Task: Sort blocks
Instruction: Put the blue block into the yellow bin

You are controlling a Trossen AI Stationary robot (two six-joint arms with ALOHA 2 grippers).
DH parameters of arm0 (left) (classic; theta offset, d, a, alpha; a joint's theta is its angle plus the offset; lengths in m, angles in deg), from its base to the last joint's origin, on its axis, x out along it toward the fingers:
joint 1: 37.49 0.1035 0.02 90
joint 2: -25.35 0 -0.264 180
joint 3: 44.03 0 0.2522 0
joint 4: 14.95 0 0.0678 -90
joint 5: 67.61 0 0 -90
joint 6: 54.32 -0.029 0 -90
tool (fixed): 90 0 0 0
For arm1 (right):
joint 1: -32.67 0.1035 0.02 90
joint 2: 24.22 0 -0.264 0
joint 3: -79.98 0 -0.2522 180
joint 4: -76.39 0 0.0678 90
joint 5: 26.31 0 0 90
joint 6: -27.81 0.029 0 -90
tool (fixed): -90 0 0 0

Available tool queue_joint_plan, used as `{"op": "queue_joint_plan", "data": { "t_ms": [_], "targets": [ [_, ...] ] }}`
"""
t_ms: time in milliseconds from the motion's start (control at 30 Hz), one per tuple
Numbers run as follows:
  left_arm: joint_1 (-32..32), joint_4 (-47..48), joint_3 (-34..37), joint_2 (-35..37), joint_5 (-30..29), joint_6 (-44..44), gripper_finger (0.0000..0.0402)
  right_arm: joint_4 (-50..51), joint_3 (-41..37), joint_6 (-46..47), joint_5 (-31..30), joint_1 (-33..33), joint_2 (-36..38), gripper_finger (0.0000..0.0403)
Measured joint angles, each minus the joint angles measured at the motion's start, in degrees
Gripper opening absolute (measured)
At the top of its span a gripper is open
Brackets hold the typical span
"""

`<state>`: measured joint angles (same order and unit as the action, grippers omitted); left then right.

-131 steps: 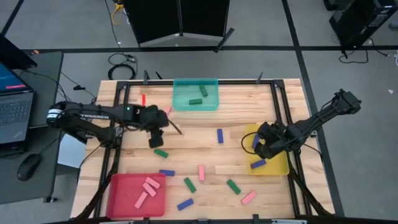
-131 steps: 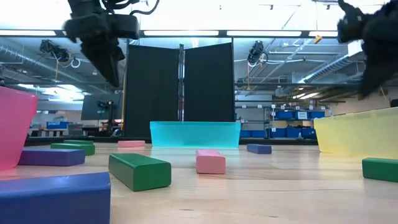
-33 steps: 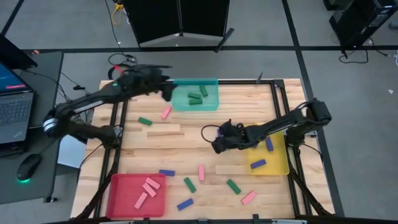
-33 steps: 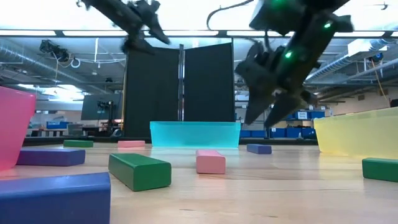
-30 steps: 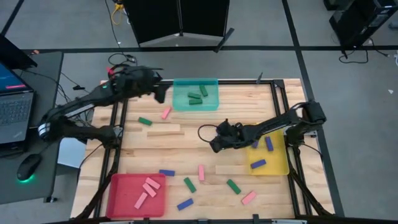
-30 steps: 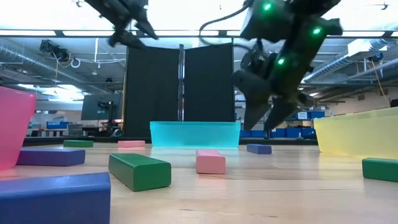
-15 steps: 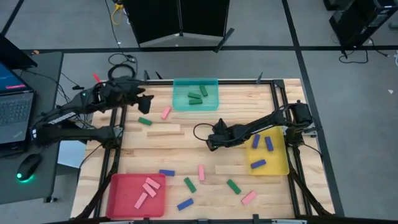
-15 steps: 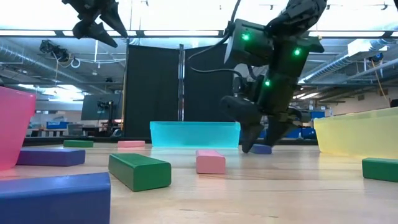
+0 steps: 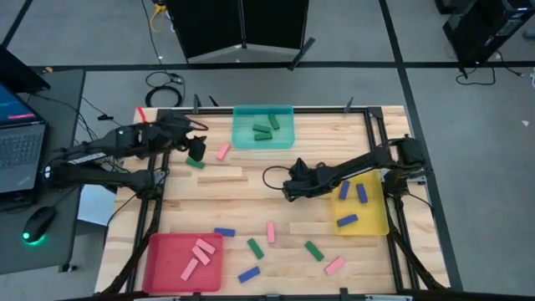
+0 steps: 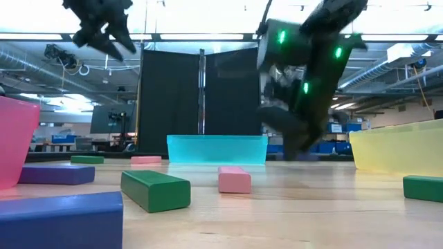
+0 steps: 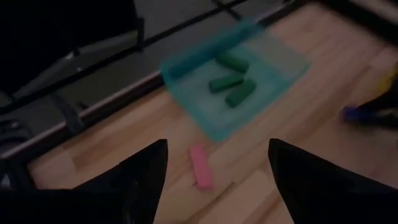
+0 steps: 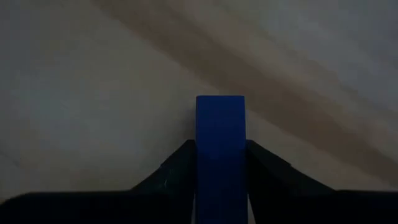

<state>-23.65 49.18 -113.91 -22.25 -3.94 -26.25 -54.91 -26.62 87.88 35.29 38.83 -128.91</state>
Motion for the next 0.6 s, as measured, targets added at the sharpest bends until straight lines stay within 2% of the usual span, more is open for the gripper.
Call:
{"op": "queue_joint_plan", "data": {
  "t_ms": [200,333,467,600],
  "targets": [
    [0.0,-0.1,6.5,-3.2,0.2,1.1,0.0284,8.0,0.2,-3.1,-3.3,4.7,12.8,0.0116],
    [0.1,-0.1,8.1,-8.1,2.4,-1.1,0.0284,17.1,0.4,-3.7,-0.9,9.5,23.8,0.0116],
    [0.0,-0.4,8.1,-15.2,4.9,-3.9,0.0284,33.3,0.3,8.5,2.9,16.3,31.4,0.0116],
    [0.8,-1.7,8.1,-21.8,4.5,-5.2,0.0284,49.5,0.3,25.2,6.0,23.5,34.0,0.0116]
  ]
}}
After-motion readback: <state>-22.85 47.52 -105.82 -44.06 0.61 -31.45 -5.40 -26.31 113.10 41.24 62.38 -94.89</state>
